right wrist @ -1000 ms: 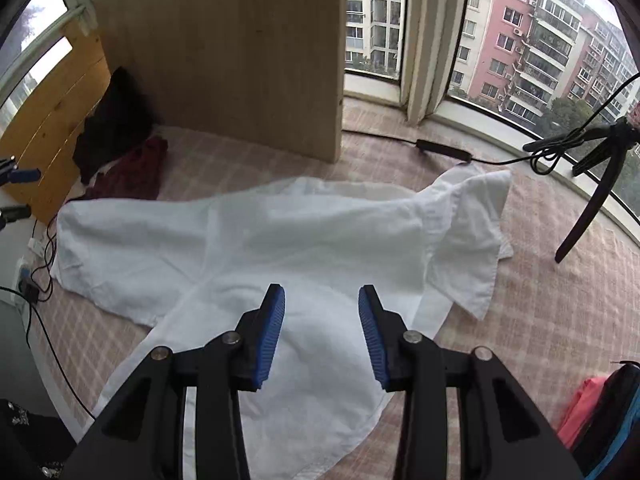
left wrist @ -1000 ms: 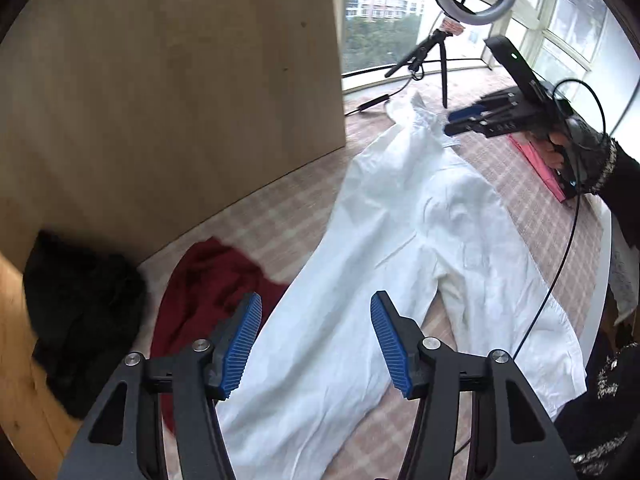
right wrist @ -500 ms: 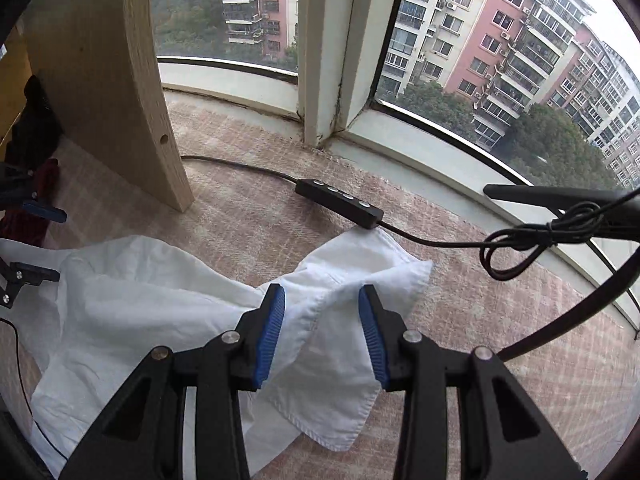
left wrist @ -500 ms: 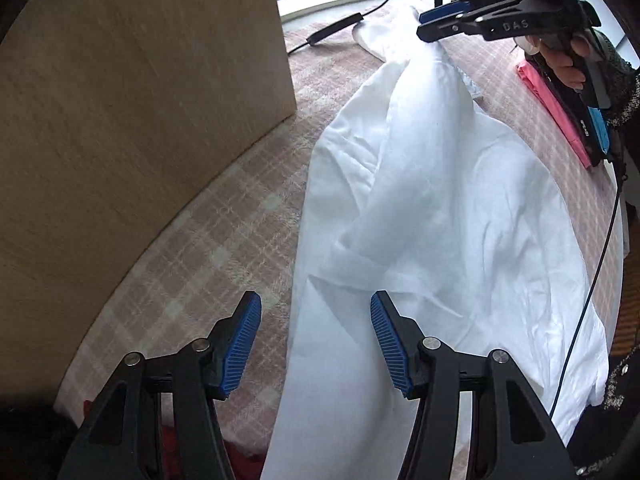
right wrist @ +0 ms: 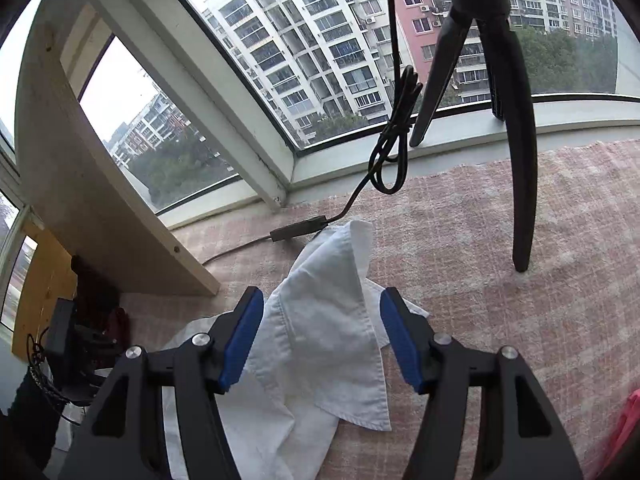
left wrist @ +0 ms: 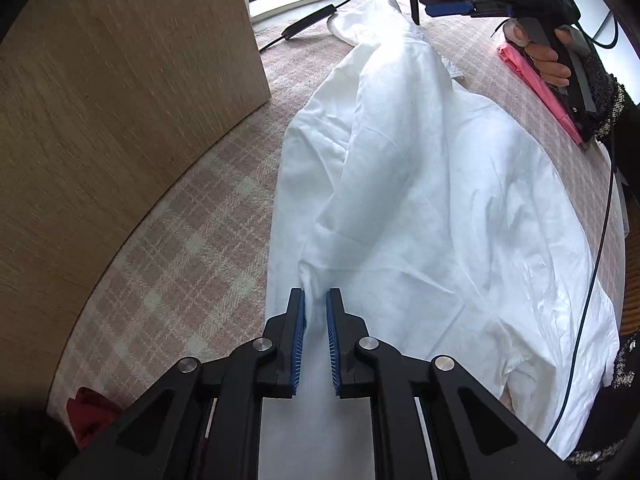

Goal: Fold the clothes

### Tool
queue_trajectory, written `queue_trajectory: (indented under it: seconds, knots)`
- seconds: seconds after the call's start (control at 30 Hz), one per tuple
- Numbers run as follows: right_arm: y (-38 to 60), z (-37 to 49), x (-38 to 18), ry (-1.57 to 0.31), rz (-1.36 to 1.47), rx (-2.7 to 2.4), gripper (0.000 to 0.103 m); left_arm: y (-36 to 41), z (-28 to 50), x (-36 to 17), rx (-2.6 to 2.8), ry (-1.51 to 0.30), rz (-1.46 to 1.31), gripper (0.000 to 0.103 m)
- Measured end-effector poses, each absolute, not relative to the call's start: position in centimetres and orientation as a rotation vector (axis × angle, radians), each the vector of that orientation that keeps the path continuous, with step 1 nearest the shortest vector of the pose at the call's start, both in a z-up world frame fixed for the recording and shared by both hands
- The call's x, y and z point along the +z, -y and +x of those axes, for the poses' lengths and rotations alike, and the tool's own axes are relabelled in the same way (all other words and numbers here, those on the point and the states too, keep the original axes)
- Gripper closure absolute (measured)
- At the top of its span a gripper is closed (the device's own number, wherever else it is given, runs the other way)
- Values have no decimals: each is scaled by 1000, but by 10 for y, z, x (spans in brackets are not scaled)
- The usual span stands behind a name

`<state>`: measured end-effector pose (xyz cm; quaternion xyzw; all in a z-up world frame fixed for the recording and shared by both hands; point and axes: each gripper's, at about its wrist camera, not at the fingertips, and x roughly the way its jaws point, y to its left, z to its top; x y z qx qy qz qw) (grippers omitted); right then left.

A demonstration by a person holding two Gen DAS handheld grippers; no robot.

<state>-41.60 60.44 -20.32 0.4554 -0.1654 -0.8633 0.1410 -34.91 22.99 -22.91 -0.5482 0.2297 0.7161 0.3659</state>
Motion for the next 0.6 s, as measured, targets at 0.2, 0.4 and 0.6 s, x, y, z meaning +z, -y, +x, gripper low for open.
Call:
queue_trajectory:
  seconds: [0.2, 0.4, 0.6]
  knots:
    - [-587, -422, -228, 286, 1414, -2452, 60, -228, -350, -233, 1858, -613, -1411, 90]
    - [-581, -410, -198, 166, 1308, -2556, 101, -224, -350, -233, 1860, -619, -1384, 90]
    - [-564, -409, -185, -197, 1384, -2765, 80, -228, -357, -218, 1880, -655, -1372, 81]
